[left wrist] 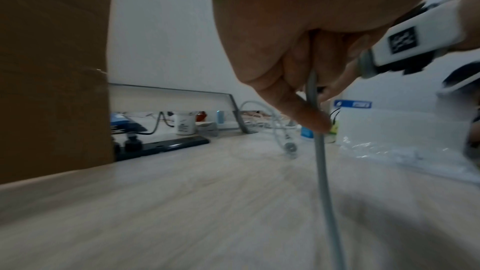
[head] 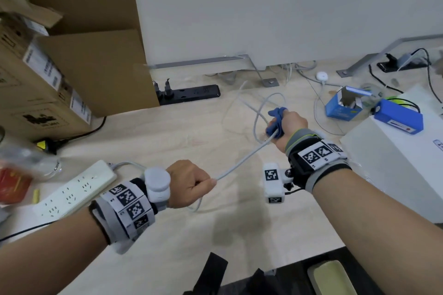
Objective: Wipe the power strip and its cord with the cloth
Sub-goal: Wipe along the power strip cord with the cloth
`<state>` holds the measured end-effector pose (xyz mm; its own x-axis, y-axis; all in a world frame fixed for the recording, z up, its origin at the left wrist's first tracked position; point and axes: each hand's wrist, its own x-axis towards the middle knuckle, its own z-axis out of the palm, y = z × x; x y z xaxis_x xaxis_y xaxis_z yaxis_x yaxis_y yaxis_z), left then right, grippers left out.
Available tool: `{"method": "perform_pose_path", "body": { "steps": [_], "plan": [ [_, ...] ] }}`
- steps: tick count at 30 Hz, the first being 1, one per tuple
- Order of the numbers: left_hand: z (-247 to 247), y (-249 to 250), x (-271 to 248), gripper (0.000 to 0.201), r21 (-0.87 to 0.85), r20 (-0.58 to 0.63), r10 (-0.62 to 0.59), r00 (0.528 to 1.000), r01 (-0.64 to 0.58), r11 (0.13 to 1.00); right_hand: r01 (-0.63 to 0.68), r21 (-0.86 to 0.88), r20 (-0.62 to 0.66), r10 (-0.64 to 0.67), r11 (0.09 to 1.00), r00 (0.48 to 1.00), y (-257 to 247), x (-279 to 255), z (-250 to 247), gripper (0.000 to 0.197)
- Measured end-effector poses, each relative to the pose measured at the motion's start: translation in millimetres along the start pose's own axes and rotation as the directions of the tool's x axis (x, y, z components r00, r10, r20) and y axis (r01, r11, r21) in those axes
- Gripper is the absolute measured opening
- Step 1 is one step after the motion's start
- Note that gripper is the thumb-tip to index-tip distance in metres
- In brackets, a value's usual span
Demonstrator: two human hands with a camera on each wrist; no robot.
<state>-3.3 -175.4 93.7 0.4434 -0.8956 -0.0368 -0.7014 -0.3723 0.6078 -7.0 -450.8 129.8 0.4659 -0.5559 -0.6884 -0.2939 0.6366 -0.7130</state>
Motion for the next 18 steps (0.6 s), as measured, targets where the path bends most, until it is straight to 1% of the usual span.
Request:
{"method": "perform_pose_path", "body": {
  "steps": [2,4,5,6,7,8,9,10,11,12,13,14,15,16,18],
  "plan": [
    [-6,-22,2,0.049,0.057,0.024,-0.066,0.998,0.065,0.996,0.054,-0.053,0.009,-0.054,0.997,0.998,-1,-2,0,0.024],
    [-15,-46,10,0.048,0.095,0.000,-0.222,0.975,0.221,0.970,0.051,-0.038,0.034,-0.049,0.998,0.998,1,-9,4,0.025],
    [-21,-56,15,0.046,0.095,-0.008,-0.325,0.946,0.324,0.941,0.052,-0.017,0.061,-0.051,0.999,0.997,1,-12,7,0.025],
    [-25,-66,20,0.040,0.096,-0.032,-0.408,0.912,0.409,0.907,0.069,-0.006,0.109,-0.067,0.998,0.992,2,-14,10,0.027],
    [-28,-70,24,0.029,0.094,-0.064,-0.482,0.874,0.486,0.869,0.095,-0.023,0.139,-0.091,0.995,0.986,4,-17,13,0.034],
    [-32,-70,29,0.023,0.094,-0.093,-0.545,0.833,0.552,0.828,0.121,-0.039,0.147,-0.114,0.992,0.982,8,-18,16,0.042],
    [-35,-64,34,0.032,0.111,-0.103,-0.595,0.797,0.604,0.789,0.135,-0.041,0.156,-0.127,0.990,0.980,12,-19,18,0.046],
    [-36,-55,38,0.043,0.136,-0.101,-0.619,0.779,0.627,0.767,0.132,-0.036,0.165,-0.125,0.991,0.978,17,-18,20,0.048],
    [-37,-41,43,0.050,0.167,-0.126,-0.605,0.786,0.618,0.768,0.130,-0.036,0.171,-0.122,0.991,0.978,21,-20,21,0.048],
    [-37,-27,48,0.052,0.199,-0.169,-0.552,0.816,0.577,0.792,0.129,-0.036,0.179,-0.120,0.991,0.976,25,-21,22,0.049],
    [-35,-9,52,0.051,0.219,-0.201,-0.485,0.851,0.522,0.825,0.130,-0.040,0.183,-0.121,0.991,0.976,28,-22,24,0.048],
    [-30,7,57,0.049,0.205,-0.222,-0.417,0.881,0.460,0.864,0.134,-0.046,0.189,-0.123,0.990,0.974,31,-24,25,0.046],
    [-23,20,62,0.045,0.159,-0.228,-0.370,0.901,0.409,0.899,0.131,-0.053,0.199,-0.118,0.990,0.973,34,-26,27,0.043],
    [-15,30,68,0.040,0.091,-0.229,-0.356,0.906,0.384,0.919,0.122,-0.070,0.195,-0.107,0.990,0.975,37,-28,30,0.038],
    [-2,41,79,0.030,-0.039,-0.208,-0.422,0.882,0.424,0.905,0.107,-0.113,0.181,-0.085,0.988,0.980,43,-30,33,0.033]
  ]
}}
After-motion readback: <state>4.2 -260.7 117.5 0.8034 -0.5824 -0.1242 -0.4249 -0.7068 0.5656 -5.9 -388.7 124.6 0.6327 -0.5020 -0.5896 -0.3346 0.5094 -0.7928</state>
